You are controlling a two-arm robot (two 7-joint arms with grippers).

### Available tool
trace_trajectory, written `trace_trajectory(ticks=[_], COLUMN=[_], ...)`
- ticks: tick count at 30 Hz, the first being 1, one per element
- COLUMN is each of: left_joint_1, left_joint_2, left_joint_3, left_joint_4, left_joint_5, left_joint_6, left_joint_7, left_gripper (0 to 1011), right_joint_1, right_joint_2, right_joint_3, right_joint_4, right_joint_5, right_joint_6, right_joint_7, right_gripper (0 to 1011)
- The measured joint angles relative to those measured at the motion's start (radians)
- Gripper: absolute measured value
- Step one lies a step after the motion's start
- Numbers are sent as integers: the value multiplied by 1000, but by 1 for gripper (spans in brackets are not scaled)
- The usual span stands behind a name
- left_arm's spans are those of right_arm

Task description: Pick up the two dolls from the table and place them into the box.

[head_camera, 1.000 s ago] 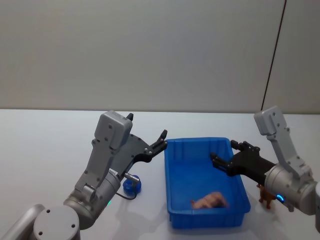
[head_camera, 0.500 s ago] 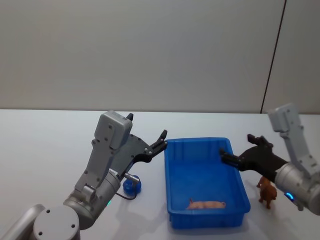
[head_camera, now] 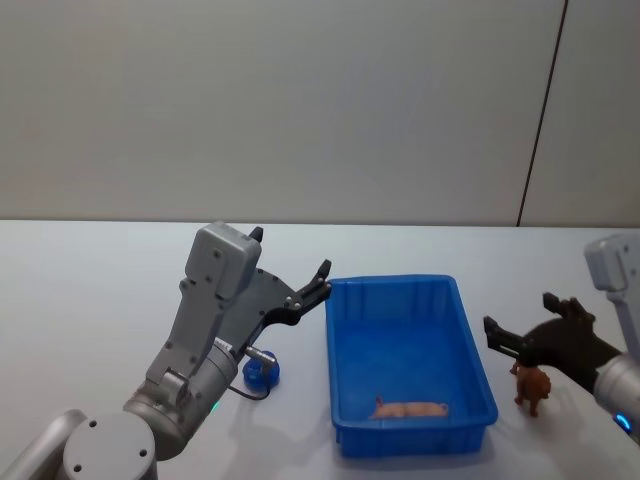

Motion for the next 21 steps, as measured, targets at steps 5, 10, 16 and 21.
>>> trace_trajectory(ticks=[5,10,16,21], left_joint_1=[0,0,0,0], left_joint_2=[0,0,0,0], left_joint_3=[0,0,0,0], left_joint_4=[0,0,0,0], left_joint_5=[0,0,0,0], left_joint_6=[0,0,0,0], left_joint_7=[0,0,0,0], left_gripper=[1002,1001,1002,1002], right_joint_1=[-39,-61,-84,-92], right_joint_2=[23,34,46,48], right_joint_3=[10,14,16,16], right_joint_4=[-20,-24,-20,-9], right_joint_5=[12,17,18,18], right_joint_6=[12,16,21,24], right_joint_7=[-1,0,5,5], right_gripper=[1001,1001,1001,1001])
